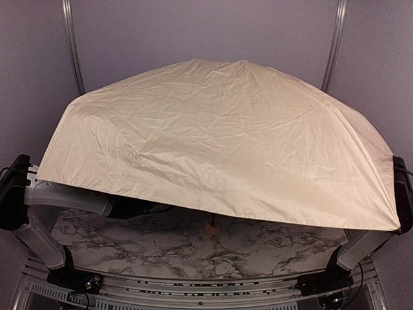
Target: Put away the umbrella
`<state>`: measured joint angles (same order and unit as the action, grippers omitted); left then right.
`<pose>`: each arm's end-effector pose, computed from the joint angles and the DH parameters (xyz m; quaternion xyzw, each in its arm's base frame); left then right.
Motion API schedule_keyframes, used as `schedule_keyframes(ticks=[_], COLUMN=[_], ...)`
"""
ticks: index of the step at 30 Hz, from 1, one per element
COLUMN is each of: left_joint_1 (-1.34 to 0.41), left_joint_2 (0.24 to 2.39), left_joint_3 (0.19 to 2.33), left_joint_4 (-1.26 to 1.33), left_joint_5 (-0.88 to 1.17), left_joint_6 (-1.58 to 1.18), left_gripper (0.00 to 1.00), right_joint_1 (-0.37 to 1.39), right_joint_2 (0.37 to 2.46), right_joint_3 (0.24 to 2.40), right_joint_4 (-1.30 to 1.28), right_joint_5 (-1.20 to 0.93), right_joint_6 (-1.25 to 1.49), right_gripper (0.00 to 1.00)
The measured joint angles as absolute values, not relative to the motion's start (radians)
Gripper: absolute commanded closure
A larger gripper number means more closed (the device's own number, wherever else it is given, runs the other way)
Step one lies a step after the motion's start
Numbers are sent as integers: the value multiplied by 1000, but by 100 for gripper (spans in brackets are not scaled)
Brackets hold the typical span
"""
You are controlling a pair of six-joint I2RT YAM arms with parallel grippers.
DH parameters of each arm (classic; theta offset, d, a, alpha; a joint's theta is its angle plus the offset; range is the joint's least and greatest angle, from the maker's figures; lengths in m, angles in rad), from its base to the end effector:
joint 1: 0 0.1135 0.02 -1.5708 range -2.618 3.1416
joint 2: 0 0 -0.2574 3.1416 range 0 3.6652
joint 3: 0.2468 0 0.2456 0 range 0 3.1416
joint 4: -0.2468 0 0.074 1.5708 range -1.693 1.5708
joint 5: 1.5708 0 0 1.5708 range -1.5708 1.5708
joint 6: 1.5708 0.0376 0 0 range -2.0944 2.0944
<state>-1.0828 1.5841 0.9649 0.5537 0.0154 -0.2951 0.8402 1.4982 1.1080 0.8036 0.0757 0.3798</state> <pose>0.1699 -0.3214 0.2742 0.2849 0.6720 -0.4389 0.5241 0.2333 0.2562 0.3799 -0.0939 0.5394 0.4623 0.6976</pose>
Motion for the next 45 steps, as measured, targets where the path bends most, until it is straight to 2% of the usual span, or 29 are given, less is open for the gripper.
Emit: schedule_keyframes(ticks=[4, 12, 23, 28, 33, 36, 41, 45], left_joint_1=[-1086, -1084, -1087, -1088, -1087, -1087, -1087, -1087], left_joint_2=[1584, 1584, 1586, 1586, 1586, 1586, 1586, 1586], left_joint_3=[966, 966, 978, 981, 981, 981, 981, 981], left_joint_4=[542, 478, 471, 475, 473, 473, 473, 473], left_joint_5=[-15, -55, -54, -53, -58, -62, -65, -70], left_joint_6=[-291, -299, -299, -303, -307, -306, -306, -305], left_gripper=[100, 100, 100, 100, 100, 100, 100, 100], right_joint_1=[863, 878, 858, 851, 851, 851, 851, 851], right_joint_2=[1505, 1505, 1554, 1563, 1580, 1580, 1580, 1580], right_joint_3=[1064, 974, 1089, 1134, 1151, 1151, 1151, 1151], right_joint_4=[864, 947, 900, 885, 872, 859, 815, 781], right_joint_5=[68, 87, 203, 231, 236, 236, 237, 238], right_joint_6=[277, 169, 171, 163, 160, 157, 147, 144], right_gripper=[31, 37, 46, 53, 53, 58, 49, 50])
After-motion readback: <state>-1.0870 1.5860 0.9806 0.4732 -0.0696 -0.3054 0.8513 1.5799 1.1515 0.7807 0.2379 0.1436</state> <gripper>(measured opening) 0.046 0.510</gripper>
